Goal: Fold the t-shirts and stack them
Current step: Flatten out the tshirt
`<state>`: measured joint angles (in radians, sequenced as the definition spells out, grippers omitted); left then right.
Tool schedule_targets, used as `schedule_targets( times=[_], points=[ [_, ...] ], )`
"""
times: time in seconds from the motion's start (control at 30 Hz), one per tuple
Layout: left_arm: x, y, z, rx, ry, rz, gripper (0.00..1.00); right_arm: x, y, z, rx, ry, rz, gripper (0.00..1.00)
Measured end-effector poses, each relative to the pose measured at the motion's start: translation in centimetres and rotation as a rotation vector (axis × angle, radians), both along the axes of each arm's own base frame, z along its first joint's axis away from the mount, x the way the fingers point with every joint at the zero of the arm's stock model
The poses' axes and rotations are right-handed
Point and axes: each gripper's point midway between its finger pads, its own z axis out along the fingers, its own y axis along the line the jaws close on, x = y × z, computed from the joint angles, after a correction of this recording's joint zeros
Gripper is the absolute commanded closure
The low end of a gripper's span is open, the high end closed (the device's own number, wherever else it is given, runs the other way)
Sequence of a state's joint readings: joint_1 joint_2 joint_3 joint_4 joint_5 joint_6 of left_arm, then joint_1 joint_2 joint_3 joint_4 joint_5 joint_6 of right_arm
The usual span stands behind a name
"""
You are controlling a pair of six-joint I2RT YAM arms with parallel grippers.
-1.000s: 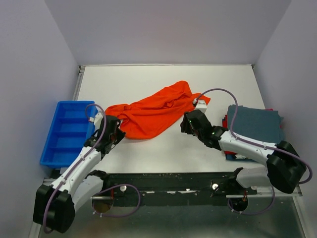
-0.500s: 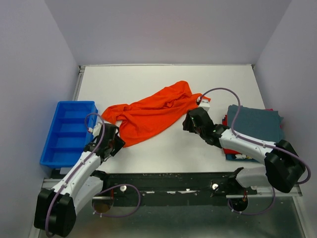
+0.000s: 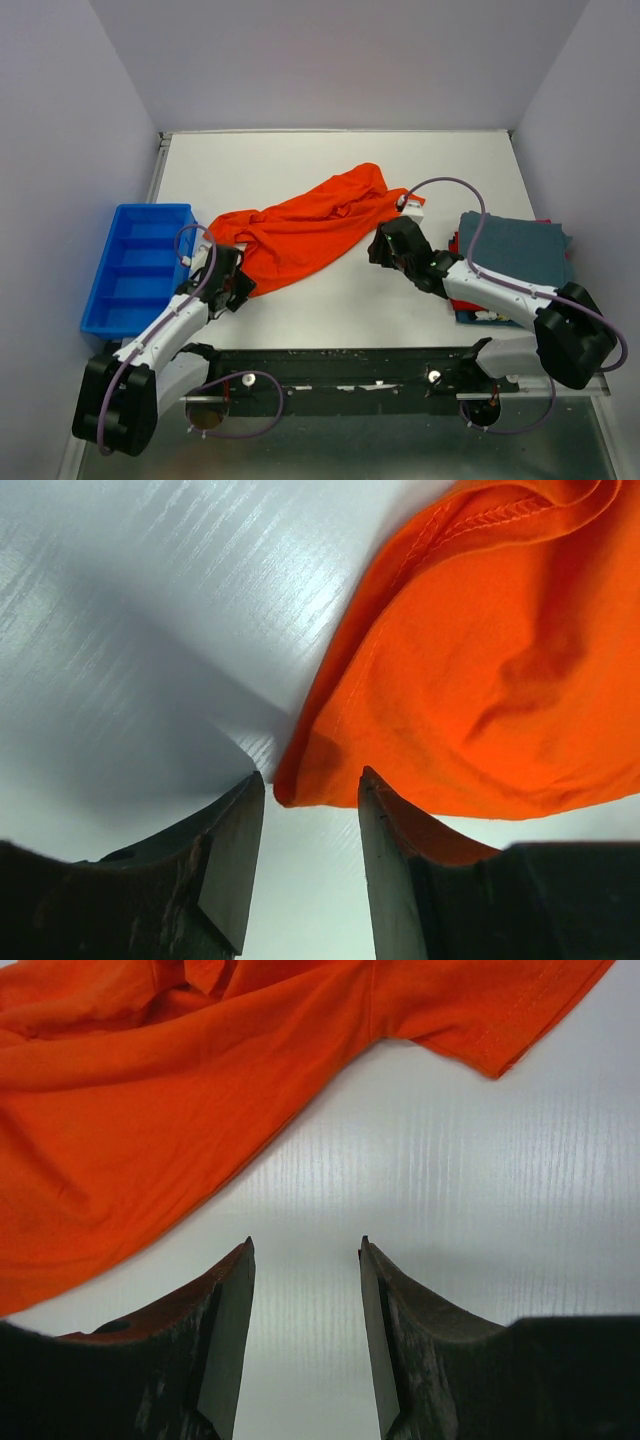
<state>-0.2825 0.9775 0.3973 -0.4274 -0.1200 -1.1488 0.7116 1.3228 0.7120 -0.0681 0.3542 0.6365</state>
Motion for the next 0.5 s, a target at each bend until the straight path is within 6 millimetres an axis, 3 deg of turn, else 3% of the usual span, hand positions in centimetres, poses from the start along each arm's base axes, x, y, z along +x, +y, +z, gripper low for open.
schedule_targets(
  times=[0.27,0.5],
  points=[
    [1.3,-0.6,-0.1,-0.042,-0.017,0.046,0.54,0.0,-0.2,-0.1,0.001,0.002,-0.006,0.46],
    [1.6,-0.8,-0.5,-0.068,-0.032,0.061,0.90,0.1,-0.3,-0.1,0.001,0.003,-0.010,0.46]
  ],
)
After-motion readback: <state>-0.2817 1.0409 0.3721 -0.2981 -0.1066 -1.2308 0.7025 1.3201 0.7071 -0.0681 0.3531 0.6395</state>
